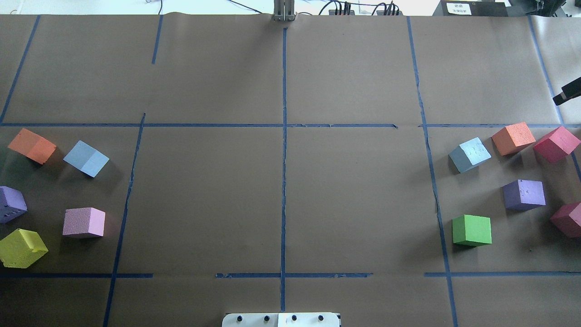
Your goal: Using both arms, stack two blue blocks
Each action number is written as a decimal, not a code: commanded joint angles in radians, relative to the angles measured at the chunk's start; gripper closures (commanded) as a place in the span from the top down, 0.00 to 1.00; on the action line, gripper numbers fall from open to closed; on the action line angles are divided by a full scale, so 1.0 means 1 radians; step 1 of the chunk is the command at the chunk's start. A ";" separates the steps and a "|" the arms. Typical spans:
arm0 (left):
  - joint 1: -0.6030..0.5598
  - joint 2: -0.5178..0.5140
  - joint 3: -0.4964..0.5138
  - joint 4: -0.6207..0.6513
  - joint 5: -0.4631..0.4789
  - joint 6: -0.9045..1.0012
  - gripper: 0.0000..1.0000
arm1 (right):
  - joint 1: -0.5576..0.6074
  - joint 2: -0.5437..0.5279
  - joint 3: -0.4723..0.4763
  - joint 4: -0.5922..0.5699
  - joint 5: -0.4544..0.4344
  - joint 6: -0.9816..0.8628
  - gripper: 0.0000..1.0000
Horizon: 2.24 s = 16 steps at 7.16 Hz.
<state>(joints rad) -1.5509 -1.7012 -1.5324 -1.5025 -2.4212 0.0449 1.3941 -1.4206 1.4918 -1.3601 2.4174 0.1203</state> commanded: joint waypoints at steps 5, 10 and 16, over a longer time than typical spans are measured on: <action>-0.008 0.008 -0.042 0.002 -0.009 0.018 1.00 | 0.026 -0.063 0.047 0.001 0.000 -0.001 1.00; -0.005 0.064 -0.048 -0.091 -0.012 0.024 1.00 | -0.009 -0.017 0.102 -0.126 -0.006 -0.008 1.00; -0.005 0.100 -0.055 -0.143 -0.058 0.018 1.00 | -0.315 -0.049 0.301 -0.009 -0.125 0.360 1.00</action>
<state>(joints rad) -1.5555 -1.6023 -1.5884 -1.6454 -2.4772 0.0630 1.1426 -1.4674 1.7886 -1.4078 2.3420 0.4230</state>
